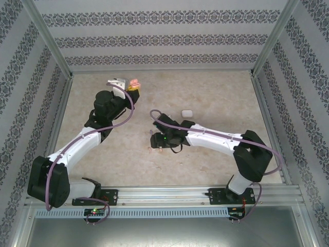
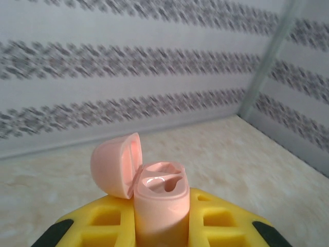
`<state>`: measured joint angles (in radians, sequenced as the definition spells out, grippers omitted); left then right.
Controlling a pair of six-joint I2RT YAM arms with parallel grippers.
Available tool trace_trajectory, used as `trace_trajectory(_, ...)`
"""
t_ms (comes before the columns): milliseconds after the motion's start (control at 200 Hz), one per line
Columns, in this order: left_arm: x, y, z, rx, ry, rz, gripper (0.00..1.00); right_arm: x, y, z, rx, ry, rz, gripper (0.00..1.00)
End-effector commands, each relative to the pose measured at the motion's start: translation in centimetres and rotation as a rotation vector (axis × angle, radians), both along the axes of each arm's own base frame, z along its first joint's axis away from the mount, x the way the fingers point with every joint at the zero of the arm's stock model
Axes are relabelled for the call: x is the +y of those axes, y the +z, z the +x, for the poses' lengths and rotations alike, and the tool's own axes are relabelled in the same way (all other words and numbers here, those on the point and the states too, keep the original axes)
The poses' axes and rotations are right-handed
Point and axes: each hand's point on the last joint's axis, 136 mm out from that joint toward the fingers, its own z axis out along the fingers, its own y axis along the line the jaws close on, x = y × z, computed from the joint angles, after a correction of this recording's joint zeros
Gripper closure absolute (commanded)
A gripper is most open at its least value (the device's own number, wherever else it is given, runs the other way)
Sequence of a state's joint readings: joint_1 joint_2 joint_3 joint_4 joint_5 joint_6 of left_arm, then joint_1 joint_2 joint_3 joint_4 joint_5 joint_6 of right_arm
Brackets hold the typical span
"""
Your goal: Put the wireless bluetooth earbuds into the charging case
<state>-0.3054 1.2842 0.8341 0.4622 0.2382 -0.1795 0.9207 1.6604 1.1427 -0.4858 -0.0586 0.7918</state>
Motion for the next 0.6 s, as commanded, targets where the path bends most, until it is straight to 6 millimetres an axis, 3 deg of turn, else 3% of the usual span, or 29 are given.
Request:
trace_trajectory(0,4.1,3.0,0.6,-0.113,0.184,-0.105,1.0,1.1,-0.1,0.8,-0.013,-0.073,-0.031,0.42)
trace_trajectory(265,7.6,3.8,0.5,-0.112,0.273,-0.173,1.0,3.3,-2.1,1.0,0.03,-0.124,-0.035,0.51)
trace_trajectory(595,9.1,4.4,0.4,-0.127,0.296,-0.231,1.0,3.4,-4.1,1.1,0.052,-0.211,-0.148,0.61)
